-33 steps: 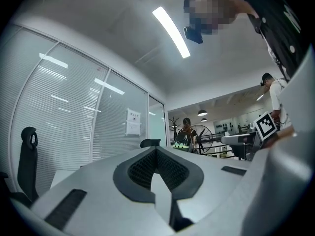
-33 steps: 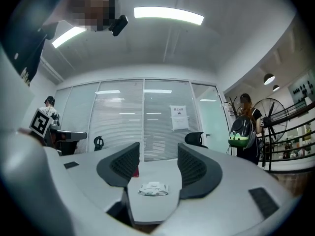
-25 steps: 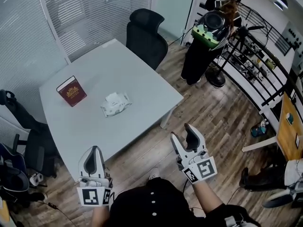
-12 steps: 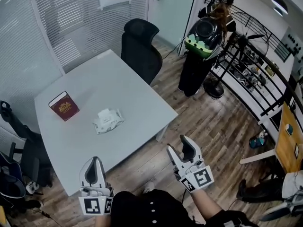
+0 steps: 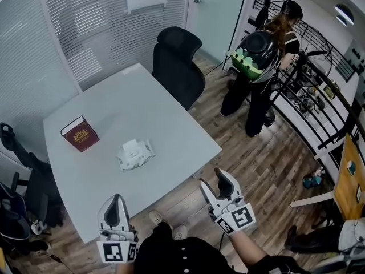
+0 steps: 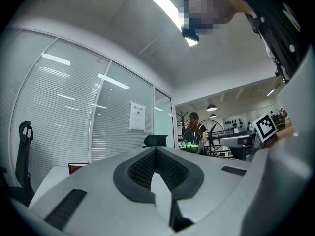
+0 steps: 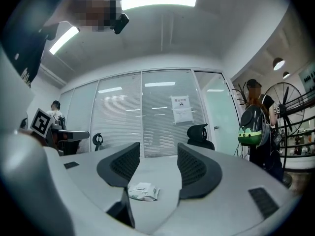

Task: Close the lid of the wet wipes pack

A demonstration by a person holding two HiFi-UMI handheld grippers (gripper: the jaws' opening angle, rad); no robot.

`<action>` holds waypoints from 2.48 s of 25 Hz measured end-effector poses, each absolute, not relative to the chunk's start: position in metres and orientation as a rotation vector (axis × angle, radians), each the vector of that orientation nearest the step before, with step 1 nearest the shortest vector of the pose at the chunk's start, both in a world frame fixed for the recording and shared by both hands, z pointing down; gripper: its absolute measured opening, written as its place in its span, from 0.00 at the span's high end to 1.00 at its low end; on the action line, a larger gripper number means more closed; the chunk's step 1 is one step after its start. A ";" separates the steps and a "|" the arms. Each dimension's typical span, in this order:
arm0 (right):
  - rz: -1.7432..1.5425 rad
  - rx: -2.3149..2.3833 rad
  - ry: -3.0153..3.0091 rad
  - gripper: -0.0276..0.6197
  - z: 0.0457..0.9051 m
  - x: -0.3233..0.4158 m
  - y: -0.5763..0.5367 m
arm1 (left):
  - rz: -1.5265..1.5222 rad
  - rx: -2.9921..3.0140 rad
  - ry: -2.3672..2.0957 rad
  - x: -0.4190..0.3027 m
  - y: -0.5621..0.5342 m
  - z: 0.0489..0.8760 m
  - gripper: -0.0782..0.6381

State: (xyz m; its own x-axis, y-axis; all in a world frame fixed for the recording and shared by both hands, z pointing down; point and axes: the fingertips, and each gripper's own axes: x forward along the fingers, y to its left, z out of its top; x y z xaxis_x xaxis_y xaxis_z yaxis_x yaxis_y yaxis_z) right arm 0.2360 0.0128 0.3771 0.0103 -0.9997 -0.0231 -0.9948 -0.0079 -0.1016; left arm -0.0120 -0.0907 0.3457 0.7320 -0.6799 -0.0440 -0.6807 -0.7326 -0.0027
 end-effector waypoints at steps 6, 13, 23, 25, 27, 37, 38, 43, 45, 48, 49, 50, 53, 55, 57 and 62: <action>-0.016 -2.139 2.173 0.59 0.360 0.237 -0.035 | 0.099 -2.879 1.182 -0.017 -0.133 0.337 0.88; -0.019 -2.113 2.191 0.59 0.359 0.238 -0.083 | 0.097 -2.858 1.226 -0.023 -0.177 0.336 0.88; -0.017 -2.092 2.209 0.59 0.355 0.229 -0.138 | 0.120 -2.843 1.244 -0.035 -0.223 0.332 0.88; -0.015 -2.088 2.219 0.59 0.355 0.225 -0.146 | 0.116 -2.843 1.246 -0.040 -0.229 0.332 0.88; -0.014 -2.083 2.230 0.59 0.356 0.221 -0.153 | 0.108 -2.840 1.243 -0.044 -0.234 0.333 0.88; -0.097 -1.981 2.343 0.59 0.376 0.228 -0.205 | 0.021 -2.810 1.316 -0.030 -0.255 0.347 0.88; -0.103 -1.960 2.366 0.59 0.376 0.229 -0.211 | 0.015 -2.788 1.325 -0.027 -0.256 0.343 0.88; -0.092 -1.854 2.468 0.59 0.369 0.234 -0.241 | 0.039 -2.757 1.403 -0.021 -0.259 0.334 0.88; -0.100 -1.820 2.493 0.59 0.369 0.236 -0.251 | 0.025 -2.750 1.438 -0.023 -0.260 0.335 0.88; -0.144 -1.755 2.550 0.59 0.379 0.235 -0.269 | 0.002 -2.732 1.485 -0.027 -0.261 0.339 0.88; -0.169 -1.728 2.573 0.59 0.385 0.234 -0.276 | -0.008 -2.729 1.498 -0.028 -0.262 0.341 0.88; -0.198 -1.701 2.597 0.59 0.391 0.233 -0.282 | -0.021 -2.728 1.512 -0.029 -0.261 0.344 0.88; -0.309 -1.629 2.672 0.59 0.419 0.227 -0.301 | -0.067 -2.736 1.548 -0.029 -0.258 0.356 0.88; -0.402 -1.577 2.717 0.59 0.440 0.221 -0.314 | -0.091 -2.744 1.567 -0.029 -0.256 0.364 0.88; -0.508 -1.524 2.750 0.59 0.462 0.215 -0.325 | -0.105 -2.752 1.582 -0.027 -0.254 0.370 0.88; -0.700 -1.400 2.886 0.59 0.519 0.195 -0.349 | -0.136 -2.770 1.639 -0.023 -0.249 0.384 0.88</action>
